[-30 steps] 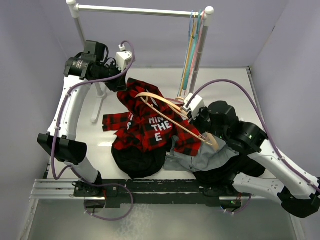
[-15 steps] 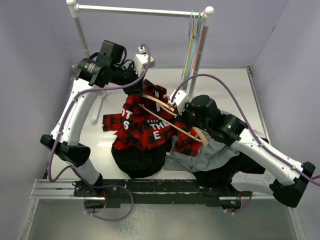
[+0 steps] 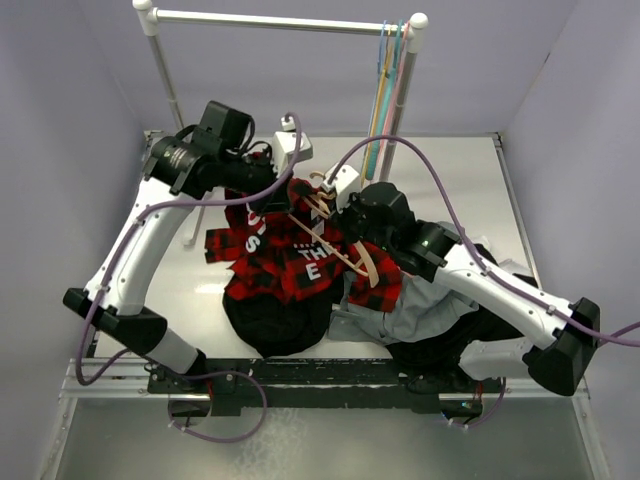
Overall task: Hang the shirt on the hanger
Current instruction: Hang the shirt on the hanger.
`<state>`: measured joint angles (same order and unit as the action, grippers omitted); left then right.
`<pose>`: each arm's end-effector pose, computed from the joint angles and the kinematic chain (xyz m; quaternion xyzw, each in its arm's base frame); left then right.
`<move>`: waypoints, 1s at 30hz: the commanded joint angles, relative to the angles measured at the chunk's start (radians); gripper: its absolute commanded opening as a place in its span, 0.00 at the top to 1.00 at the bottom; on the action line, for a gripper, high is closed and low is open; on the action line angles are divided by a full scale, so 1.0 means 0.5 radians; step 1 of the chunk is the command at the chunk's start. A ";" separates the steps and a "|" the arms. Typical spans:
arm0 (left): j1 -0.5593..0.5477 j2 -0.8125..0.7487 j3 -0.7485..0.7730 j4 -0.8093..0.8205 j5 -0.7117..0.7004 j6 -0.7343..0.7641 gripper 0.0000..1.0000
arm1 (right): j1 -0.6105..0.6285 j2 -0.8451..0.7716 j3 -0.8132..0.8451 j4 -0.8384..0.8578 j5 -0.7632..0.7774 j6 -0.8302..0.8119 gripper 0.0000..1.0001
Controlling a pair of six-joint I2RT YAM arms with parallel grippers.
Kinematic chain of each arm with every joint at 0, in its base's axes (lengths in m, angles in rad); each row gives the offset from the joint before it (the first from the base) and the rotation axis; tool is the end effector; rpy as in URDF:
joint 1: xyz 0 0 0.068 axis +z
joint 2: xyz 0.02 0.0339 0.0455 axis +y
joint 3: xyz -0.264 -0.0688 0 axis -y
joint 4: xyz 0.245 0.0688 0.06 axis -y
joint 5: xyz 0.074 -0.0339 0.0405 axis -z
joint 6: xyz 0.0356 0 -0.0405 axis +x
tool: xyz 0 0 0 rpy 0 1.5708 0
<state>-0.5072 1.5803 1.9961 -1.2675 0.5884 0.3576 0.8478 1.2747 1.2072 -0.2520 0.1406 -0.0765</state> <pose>0.2445 -0.1584 0.4534 0.4680 0.7706 -0.2958 0.3155 0.1990 0.2180 0.3750 -0.3237 0.7421 0.1670 0.5627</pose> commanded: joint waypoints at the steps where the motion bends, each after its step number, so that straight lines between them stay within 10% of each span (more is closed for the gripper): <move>1: -0.024 -0.208 -0.119 0.002 0.278 0.027 1.00 | -0.017 -0.078 -0.074 0.521 0.039 0.256 1.00; 13: -0.062 -0.353 -0.640 0.219 0.165 0.115 1.00 | -0.017 -0.044 -0.189 1.072 -0.170 0.441 1.00; 22: -0.068 -0.564 -0.577 0.714 -0.685 0.218 1.00 | -0.017 0.009 -0.259 1.100 -0.428 0.351 1.00; 30: -0.067 -0.558 -0.444 0.564 -0.420 0.211 1.00 | -0.017 0.002 -0.306 1.223 -0.374 0.376 1.00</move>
<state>-0.5381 1.2995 1.7523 -0.9867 0.3138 0.4568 0.8429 1.2892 1.0275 0.2317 -0.0517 0.1062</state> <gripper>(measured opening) 0.011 0.082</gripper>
